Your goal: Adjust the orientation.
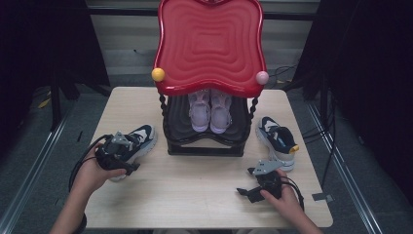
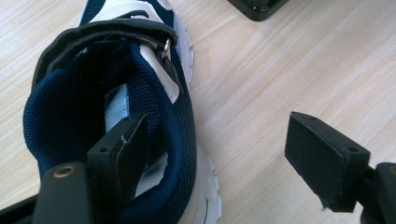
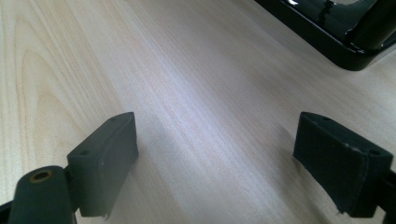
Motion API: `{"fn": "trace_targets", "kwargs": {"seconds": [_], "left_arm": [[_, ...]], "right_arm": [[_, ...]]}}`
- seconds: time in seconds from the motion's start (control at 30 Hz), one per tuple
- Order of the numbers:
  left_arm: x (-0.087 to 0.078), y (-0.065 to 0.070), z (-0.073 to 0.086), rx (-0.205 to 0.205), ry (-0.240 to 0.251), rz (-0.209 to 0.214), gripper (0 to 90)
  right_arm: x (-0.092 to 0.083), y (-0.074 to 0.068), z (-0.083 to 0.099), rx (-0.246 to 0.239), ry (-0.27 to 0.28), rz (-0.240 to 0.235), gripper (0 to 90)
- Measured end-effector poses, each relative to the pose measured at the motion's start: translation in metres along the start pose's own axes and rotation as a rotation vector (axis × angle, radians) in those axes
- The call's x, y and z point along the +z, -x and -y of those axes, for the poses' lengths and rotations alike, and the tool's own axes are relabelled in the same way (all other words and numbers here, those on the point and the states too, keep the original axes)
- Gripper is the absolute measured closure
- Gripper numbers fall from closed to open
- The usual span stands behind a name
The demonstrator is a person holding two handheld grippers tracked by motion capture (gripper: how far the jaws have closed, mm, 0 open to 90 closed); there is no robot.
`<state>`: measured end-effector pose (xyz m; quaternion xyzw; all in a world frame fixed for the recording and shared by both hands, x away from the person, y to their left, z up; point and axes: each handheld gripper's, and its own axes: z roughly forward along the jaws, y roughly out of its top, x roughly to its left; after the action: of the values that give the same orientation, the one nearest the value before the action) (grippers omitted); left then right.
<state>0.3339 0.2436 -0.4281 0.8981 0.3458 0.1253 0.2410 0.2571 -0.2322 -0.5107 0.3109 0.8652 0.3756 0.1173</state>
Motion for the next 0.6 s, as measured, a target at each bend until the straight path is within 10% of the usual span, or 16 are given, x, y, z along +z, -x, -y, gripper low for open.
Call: {"fn": "trace_targets", "kwargs": {"seconds": [0.43, 0.6], "left_arm": [[-0.003, 0.008, -0.008, -0.029, -0.023, 0.023, 45.2], [-0.005, 0.017, -0.013, 0.019, -0.042, 0.061, 42.4]], "right_arm": [[0.000, 0.000, 0.000, 0.000, 0.000, 0.000, 13.0], [0.000, 0.000, 0.000, 0.001, 0.000, 0.000, 13.0]]}}
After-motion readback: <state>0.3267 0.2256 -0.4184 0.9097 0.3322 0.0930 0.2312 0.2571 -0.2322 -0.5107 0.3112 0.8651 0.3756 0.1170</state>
